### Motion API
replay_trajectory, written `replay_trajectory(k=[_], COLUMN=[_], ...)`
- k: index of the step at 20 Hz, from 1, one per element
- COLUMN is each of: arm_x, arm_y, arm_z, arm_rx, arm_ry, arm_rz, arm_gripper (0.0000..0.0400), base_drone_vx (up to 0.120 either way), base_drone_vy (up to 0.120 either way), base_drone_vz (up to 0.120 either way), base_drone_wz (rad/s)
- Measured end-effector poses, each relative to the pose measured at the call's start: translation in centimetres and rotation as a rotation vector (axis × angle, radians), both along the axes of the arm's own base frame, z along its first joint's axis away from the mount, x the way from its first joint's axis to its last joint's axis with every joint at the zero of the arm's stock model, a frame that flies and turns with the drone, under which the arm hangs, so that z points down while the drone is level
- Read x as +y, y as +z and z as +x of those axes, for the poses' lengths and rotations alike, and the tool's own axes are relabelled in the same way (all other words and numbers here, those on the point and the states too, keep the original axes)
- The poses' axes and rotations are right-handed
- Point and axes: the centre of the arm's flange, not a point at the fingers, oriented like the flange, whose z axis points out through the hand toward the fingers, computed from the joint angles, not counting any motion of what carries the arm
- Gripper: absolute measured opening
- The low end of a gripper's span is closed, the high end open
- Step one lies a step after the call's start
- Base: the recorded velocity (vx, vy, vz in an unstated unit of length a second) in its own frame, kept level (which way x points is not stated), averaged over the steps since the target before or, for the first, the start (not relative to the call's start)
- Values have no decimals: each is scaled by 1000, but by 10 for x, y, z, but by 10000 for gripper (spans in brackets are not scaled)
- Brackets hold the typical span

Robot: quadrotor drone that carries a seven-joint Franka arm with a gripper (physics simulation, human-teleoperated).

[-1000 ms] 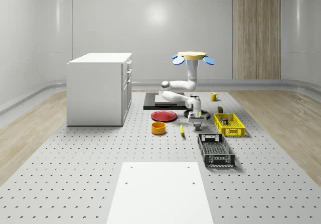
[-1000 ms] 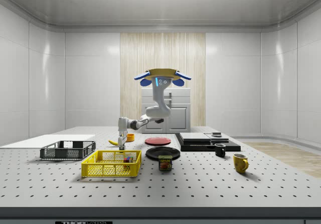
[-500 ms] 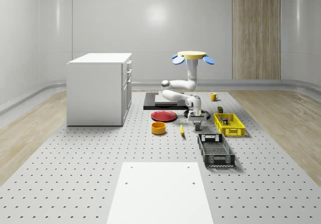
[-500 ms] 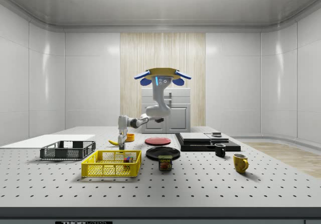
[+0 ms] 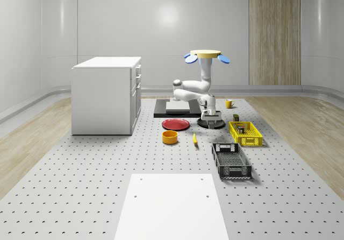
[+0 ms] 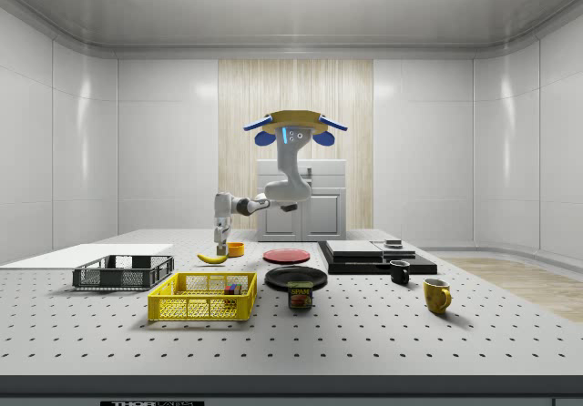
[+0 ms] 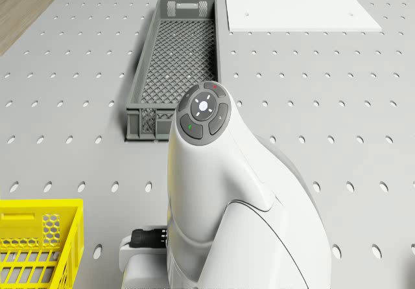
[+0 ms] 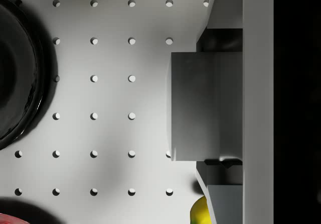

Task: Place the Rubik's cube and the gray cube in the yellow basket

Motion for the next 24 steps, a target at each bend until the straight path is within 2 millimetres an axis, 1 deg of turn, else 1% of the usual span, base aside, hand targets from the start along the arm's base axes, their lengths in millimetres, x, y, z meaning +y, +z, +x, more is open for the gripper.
replay_trajectory(k=[2, 3, 24], arm_x=[0, 0, 0], arm_y=[-2, -2, -5], arm_z=[0, 0, 0], arm_rx=[0, 0, 0], arm_ry=[0, 0, 0], arm_rz=[0, 0, 0], arm_gripper=[250, 250, 250], base_drone_vx=[0, 0, 0], base_drone_vy=[0, 0, 120], base_drone_vz=[120, 0, 0], base_drone_wz=[0, 0, 0])
